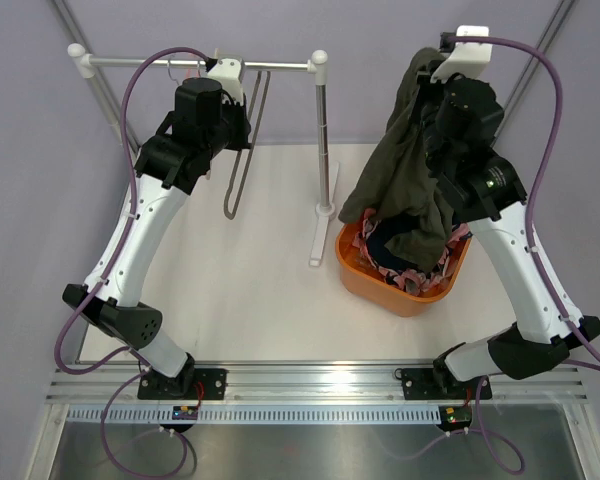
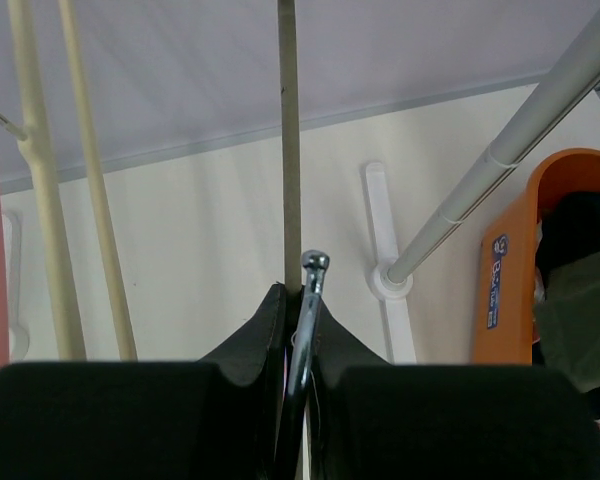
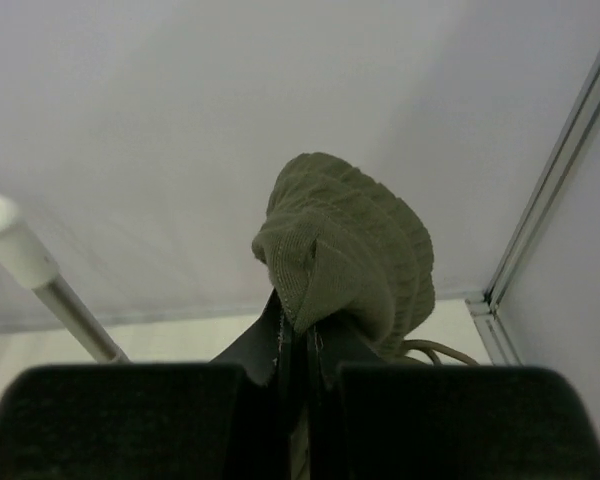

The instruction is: Remove the shorts from the hanger

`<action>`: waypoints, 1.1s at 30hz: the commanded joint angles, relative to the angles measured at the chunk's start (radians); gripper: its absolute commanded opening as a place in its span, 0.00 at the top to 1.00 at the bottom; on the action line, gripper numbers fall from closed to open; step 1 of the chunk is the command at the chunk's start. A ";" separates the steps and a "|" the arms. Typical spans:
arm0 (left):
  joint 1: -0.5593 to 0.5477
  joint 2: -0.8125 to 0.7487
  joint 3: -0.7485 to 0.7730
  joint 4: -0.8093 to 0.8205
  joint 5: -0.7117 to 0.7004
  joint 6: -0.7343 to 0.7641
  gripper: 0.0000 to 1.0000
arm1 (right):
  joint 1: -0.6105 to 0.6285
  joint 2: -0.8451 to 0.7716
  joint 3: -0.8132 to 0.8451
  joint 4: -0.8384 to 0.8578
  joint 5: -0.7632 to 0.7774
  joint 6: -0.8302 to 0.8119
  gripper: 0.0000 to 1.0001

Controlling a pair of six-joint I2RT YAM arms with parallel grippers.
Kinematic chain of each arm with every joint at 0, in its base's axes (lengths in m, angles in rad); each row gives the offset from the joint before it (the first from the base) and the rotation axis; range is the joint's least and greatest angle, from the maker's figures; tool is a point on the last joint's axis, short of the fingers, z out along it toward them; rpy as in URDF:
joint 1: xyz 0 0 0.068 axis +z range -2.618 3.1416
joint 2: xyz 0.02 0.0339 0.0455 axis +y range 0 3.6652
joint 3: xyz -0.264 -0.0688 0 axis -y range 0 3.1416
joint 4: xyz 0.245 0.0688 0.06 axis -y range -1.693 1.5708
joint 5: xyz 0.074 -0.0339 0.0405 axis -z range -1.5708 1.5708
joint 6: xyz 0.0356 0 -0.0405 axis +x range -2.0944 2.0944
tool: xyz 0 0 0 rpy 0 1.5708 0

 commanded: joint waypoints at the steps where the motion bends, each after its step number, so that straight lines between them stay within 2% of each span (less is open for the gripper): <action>1: 0.004 -0.063 -0.012 0.053 0.016 0.011 0.93 | -0.030 -0.078 -0.147 0.026 -0.049 0.143 1.00; 5: 0.004 -0.065 -0.011 0.042 0.021 0.014 0.92 | -0.030 -0.192 -0.360 -0.047 -0.036 0.364 1.00; 8: 0.004 -0.063 -0.012 0.039 0.025 0.014 0.92 | -0.030 -0.223 -0.585 -0.086 -0.023 0.476 1.00; 18: 0.003 -0.060 -0.004 0.025 0.031 0.018 0.92 | -0.055 -0.193 -0.923 -0.040 -0.176 0.693 1.00; 23: 0.004 -0.051 0.015 -0.005 0.034 0.036 0.92 | -0.056 -0.304 -1.111 -0.003 -0.223 0.797 0.94; 24: 0.004 -0.050 0.015 -0.013 0.031 0.037 0.92 | -0.055 -0.327 -1.141 0.009 -0.231 0.815 0.91; 25: 0.004 -0.048 0.015 -0.015 0.028 0.041 0.92 | -0.056 -0.360 -1.168 0.018 -0.239 0.846 0.84; 28: 0.004 -0.050 0.014 -0.018 0.031 0.042 0.92 | -0.058 -0.375 -1.212 0.034 -0.274 0.865 0.82; 31: 0.006 -0.053 0.015 -0.019 0.041 0.044 0.92 | -0.058 -0.359 -1.209 0.035 -0.279 0.856 0.74; 33: 0.014 -0.053 0.022 -0.027 0.051 0.048 0.91 | -0.058 -0.365 -1.199 0.035 -0.265 0.848 0.75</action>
